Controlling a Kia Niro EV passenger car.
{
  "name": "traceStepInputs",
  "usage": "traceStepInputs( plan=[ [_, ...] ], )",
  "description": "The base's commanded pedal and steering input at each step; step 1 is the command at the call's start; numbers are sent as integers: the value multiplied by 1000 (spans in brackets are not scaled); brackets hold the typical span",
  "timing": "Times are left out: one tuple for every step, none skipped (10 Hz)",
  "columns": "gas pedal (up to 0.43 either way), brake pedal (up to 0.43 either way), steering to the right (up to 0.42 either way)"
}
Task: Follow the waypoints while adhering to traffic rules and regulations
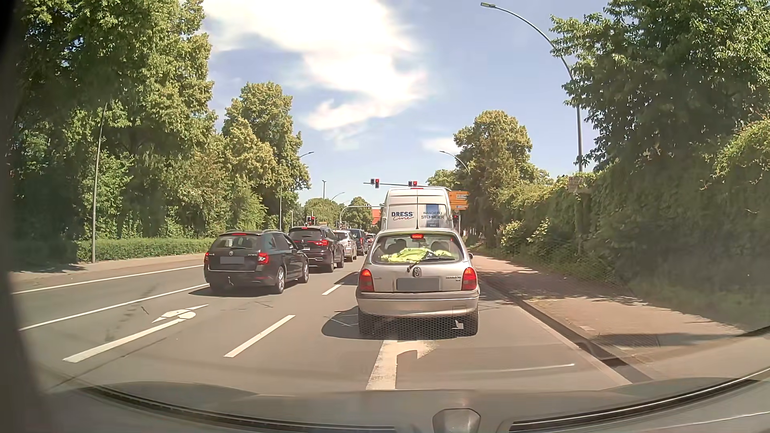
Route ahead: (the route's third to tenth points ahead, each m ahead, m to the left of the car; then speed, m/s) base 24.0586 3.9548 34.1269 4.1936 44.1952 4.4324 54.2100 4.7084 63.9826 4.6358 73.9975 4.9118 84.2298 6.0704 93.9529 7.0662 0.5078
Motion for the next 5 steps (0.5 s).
traceStepInputs(
  plan=[
    [0,195,8],
    [0,189,8],
    [0,189,8],
    [0,183,8],
    [0,183,8]
  ],
)
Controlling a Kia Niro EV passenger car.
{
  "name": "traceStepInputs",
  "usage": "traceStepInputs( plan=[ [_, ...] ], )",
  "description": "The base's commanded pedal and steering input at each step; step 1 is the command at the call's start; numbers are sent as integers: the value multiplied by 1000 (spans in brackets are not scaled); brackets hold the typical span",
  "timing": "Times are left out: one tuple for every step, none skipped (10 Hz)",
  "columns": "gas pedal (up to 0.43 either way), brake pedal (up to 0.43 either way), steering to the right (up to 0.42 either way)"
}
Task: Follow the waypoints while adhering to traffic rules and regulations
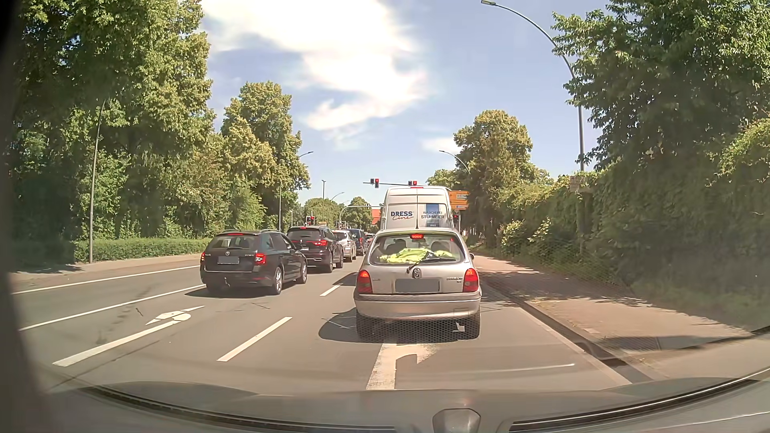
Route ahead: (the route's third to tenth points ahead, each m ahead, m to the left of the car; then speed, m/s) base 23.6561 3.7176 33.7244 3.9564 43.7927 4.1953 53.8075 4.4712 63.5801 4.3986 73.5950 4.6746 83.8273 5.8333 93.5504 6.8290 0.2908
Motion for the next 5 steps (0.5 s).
traceStepInputs(
  plan=[
    [0,189,8],
    [0,183,8],
    [0,189,8],
    [0,183,8],
    [0,183,8]
  ],
)
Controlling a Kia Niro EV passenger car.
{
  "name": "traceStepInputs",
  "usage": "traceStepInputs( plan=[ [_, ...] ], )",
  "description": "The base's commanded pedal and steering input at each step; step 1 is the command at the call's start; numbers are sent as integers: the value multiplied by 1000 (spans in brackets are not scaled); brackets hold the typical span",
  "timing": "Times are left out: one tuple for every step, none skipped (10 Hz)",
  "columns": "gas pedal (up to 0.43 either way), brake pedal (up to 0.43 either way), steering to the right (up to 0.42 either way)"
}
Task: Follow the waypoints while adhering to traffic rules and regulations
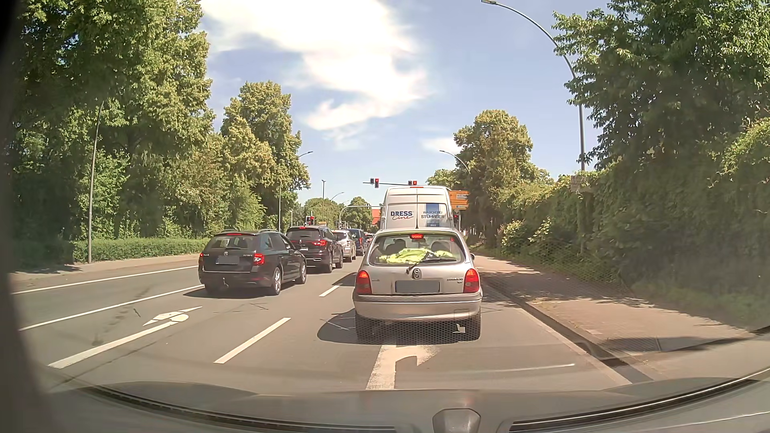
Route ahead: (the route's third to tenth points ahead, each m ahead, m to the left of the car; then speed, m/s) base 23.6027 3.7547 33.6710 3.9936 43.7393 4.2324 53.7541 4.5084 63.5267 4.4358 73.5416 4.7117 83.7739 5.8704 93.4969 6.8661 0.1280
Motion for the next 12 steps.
traceStepInputs(
  plan=[
    [0,183,8],
    [0,183,8],
    [0,183,8],
    [0,183,8],
    [0,183,8],
    [0,183,8],
    [0,183,8],
    [0,183,8],
    [0,183,8],
    [0,189,8],
    [0,189,8],
    [0,189,8]
  ],
)
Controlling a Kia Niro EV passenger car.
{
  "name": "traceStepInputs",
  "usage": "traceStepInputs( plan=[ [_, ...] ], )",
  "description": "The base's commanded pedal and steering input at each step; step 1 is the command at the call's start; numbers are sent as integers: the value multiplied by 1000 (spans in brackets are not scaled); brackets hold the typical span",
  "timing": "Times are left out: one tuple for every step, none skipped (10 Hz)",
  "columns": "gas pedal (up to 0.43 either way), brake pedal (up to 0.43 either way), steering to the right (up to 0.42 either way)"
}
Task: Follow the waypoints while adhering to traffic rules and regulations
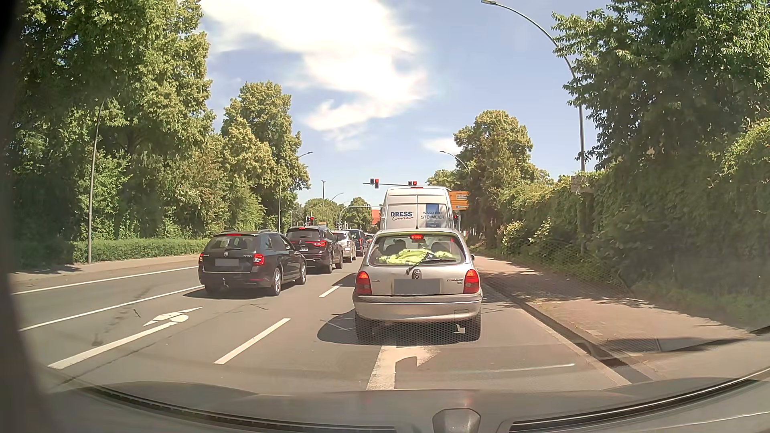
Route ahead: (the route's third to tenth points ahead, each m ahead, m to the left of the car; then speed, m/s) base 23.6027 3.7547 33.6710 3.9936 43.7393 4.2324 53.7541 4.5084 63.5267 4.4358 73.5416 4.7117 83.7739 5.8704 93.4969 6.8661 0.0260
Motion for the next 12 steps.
traceStepInputs(
  plan=[
    [0,189,8],
    [0,183,8],
    [0,177,8],
    [0,159,8],
    [0,152,8],
    [0,134,8],
    [0,116,8],
    [0,116,8],
    [0,110,8],
    [0,116,8],
    [0,116,8],
    [0,122,8]
  ],
)
